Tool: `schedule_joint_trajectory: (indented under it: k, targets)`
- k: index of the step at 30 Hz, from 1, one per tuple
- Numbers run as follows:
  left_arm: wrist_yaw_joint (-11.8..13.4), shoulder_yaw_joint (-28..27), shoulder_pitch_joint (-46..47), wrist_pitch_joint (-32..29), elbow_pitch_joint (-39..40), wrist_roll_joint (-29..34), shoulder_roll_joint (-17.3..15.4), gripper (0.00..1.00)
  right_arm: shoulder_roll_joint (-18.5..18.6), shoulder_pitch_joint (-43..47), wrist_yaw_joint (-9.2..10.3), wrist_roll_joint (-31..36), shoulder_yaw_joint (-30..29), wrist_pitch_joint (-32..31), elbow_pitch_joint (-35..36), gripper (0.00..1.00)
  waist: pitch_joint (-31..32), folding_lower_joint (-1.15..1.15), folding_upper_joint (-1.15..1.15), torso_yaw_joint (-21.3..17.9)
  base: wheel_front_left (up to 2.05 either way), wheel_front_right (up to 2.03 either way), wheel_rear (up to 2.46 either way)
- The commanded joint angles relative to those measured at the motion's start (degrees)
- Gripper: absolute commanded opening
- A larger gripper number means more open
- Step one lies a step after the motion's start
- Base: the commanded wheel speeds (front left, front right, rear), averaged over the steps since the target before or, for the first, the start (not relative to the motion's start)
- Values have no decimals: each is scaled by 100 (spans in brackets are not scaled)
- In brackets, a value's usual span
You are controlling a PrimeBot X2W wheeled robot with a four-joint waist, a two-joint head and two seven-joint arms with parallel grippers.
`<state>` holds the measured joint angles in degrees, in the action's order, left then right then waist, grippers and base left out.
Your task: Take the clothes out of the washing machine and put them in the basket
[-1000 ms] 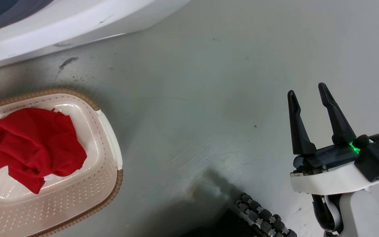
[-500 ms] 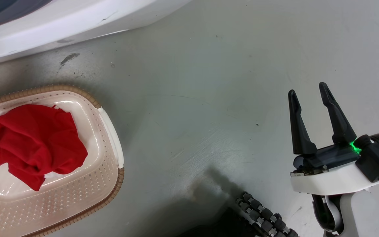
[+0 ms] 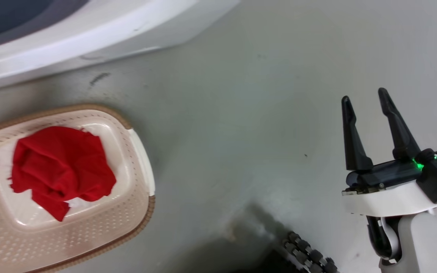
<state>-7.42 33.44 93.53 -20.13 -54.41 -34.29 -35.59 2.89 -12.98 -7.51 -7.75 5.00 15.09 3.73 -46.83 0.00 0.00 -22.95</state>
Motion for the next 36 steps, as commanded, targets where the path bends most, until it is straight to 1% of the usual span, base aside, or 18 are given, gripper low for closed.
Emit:
schedule_joint_trajectory:
  k: [1, 8, 14, 19, 22, 26, 30, 33, 36]
  targets:
    - [-4, 64, -158, 141, -18, -38, 37, 0, -3, -62, 4, 61, -51, 12, -19, 100, 209, 0, 0, 167, 0, 0, 0]
    - [-3, 364, -751, 1074, 17, -290, 130, 0, -1, -5, 4, 361, -297, 12, -125, 100, 821, 0, 0, 602, 0, 0, 0]
    - [1, 649, -1560, 1813, 176, -506, 278, 0, 0, 117, 4, 558, -505, 12, -216, 100, 1389, 0, 0, 967, 0, 0, 0]
    - [3, 851, -2292, 2460, 303, -487, 379, 0, 0, 237, 4, 683, -602, 12, -301, 100, 1839, 0, 0, 1210, 0, 0, 0]
    - [78, 915, -2656, 2852, 386, -436, 471, 0, 1, 293, 4, 744, -633, 12, -344, 100, 2090, 0, 0, 1321, 0, 0, 0]
    - [289, 930, -3167, 3298, 597, -391, 527, 0, 2, 389, 4, 807, -706, 12, -409, 100, 2419, 0, 0, 1457, 0, 0, 0]
    - [577, 809, -3654, 3496, 1041, -364, 543, 0, 1, 491, 4, 844, -752, 11, -461, 100, 2686, 0, 0, 1582, 0, 0, 0]
    - [802, 689, -4016, 3534, 1558, -272, 482, 0, 1, 555, 4, 861, -805, 11, -486, 100, 2852, 0, 0, 1684, 0, 0, 0]
    - [1055, 455, -4400, 3543, 2325, -116, 407, 0, 0, 631, 4, 894, -844, 11, -502, 100, 2988, 0, 0, 1789, 0, 0, 0]
